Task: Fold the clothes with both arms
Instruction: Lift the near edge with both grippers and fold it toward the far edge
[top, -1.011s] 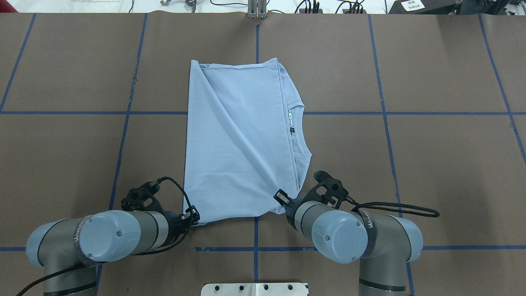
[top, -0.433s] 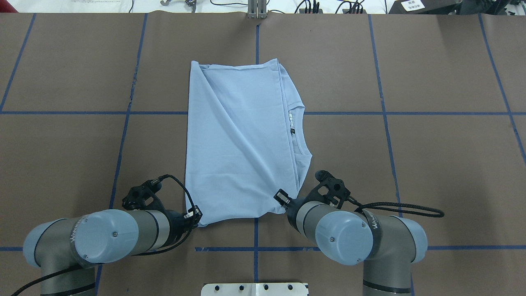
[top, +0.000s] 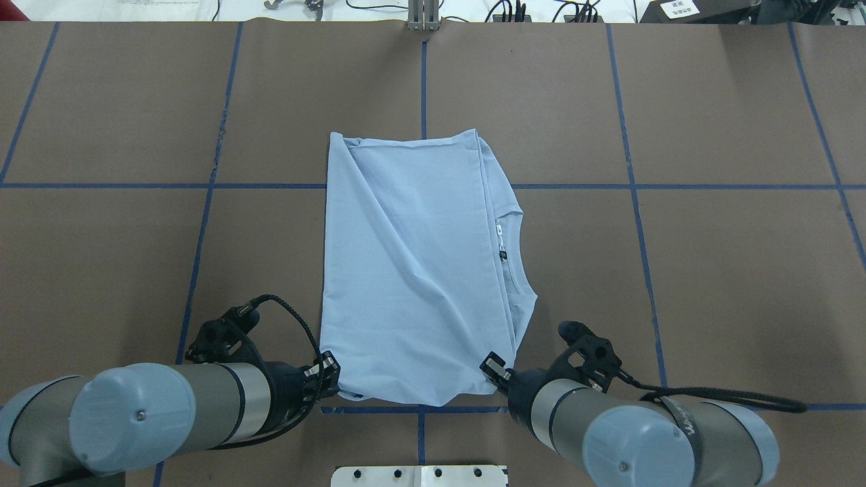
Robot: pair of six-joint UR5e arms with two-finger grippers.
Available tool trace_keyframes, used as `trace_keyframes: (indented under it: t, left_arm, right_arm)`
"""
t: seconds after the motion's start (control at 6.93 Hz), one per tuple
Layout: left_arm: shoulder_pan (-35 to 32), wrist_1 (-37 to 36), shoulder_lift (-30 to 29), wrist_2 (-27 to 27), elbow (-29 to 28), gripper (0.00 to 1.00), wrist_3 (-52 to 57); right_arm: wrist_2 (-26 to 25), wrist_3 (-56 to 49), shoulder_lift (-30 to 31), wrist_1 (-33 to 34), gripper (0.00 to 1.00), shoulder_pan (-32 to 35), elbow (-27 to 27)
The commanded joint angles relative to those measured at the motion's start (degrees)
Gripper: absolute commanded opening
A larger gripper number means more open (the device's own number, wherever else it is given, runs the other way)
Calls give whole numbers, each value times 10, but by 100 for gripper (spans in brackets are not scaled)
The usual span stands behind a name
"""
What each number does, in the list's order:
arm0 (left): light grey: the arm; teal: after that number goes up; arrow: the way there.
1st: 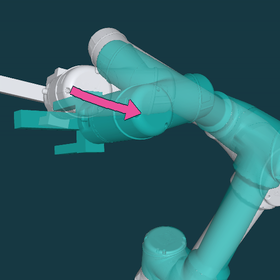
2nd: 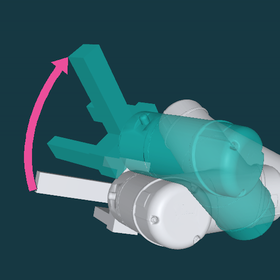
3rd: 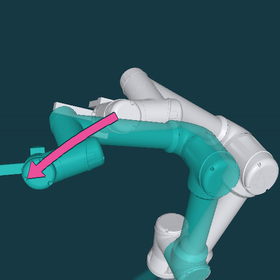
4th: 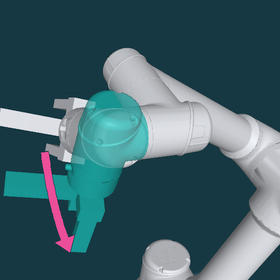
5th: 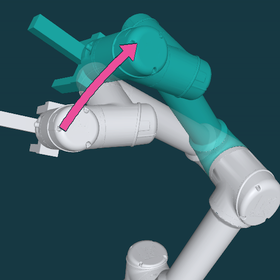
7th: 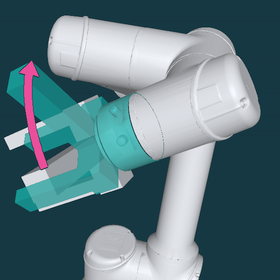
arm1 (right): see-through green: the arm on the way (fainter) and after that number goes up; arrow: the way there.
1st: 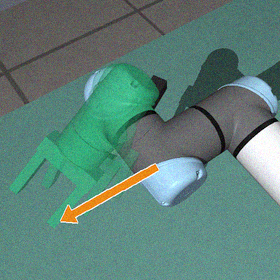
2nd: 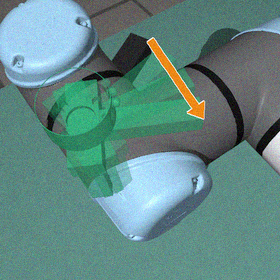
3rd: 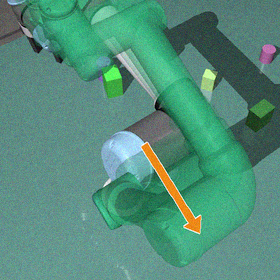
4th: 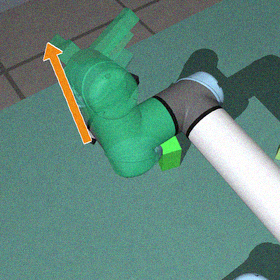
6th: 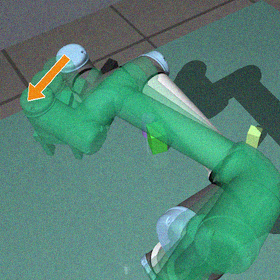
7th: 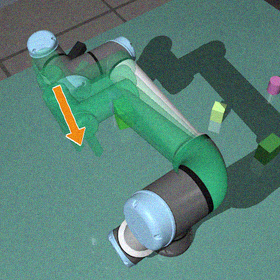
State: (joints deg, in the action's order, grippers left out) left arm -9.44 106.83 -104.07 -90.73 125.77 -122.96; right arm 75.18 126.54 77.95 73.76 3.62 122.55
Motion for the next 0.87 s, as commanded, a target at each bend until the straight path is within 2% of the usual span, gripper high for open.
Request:
trace_keyframes:
  t: [0.0,0.14,0.29,0.43,0.58,0.72]
  left_arm:
    - [-2,-24,-17,2,40,0,-17]
    - [-67,-24,-48,2,17,0,36]
    - [-124,-27,-98,0,-31,0,93]
    - [-161,-23,-104,0,-64,0,118]
    - [-183,-22,-108,-1,-79,0,165]
    - [-193,-6,-117,0,-129,0,171]
  right_arm:
    - [-27,11,-7,74,0,28,80]
    - [-2,-6,-45,81,0,98,54]
    - [51,-31,-107,89,0,162,-11]
    - [76,-45,-152,85,0,217,-68]
    - [91,-65,-181,82,0,243,-129]
    - [102,-67,-203,63,0,263,-181]
